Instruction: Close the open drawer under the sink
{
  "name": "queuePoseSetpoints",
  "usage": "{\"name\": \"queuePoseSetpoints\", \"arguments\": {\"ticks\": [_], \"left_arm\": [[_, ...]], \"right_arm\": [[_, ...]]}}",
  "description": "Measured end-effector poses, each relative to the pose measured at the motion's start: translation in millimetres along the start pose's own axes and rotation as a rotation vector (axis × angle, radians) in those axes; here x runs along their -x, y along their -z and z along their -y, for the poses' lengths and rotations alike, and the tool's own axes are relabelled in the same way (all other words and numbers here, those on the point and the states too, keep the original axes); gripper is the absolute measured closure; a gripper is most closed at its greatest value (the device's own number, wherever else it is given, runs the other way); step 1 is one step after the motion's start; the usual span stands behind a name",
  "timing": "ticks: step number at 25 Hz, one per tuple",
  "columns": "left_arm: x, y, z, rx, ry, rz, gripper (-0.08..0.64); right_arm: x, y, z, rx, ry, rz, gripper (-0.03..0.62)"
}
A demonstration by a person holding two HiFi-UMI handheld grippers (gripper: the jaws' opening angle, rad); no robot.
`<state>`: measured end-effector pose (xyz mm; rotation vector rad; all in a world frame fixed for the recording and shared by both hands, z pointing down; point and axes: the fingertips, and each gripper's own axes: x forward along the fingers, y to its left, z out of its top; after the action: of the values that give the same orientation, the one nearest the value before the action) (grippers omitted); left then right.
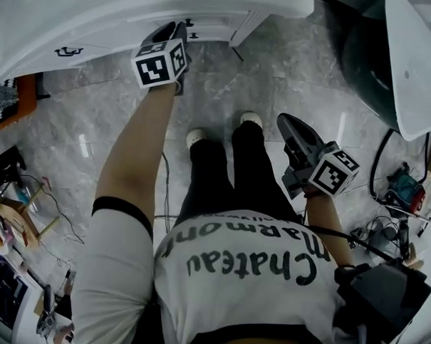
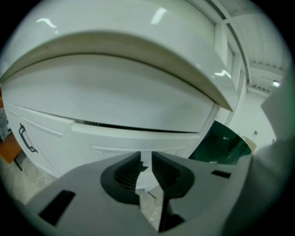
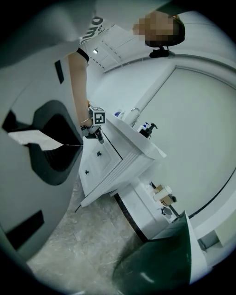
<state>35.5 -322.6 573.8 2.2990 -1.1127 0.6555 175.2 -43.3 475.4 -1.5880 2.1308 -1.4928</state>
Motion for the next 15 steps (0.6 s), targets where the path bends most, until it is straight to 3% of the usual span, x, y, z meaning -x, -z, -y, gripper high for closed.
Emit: {"name": "queuePoseSetpoints", "arguments": {"ticks": [9,15], "left_arm": [[120,-59,39,0.031,0.09,0.186,0.505],[195,-110,55,-0.043,0.144,0.304,0.507]], "right_arm": [[4,-34,-80,0.045,-0.136,0.092,0.58],[4,-55,-138,0.119,-0.248,0.14,0.58]]}}
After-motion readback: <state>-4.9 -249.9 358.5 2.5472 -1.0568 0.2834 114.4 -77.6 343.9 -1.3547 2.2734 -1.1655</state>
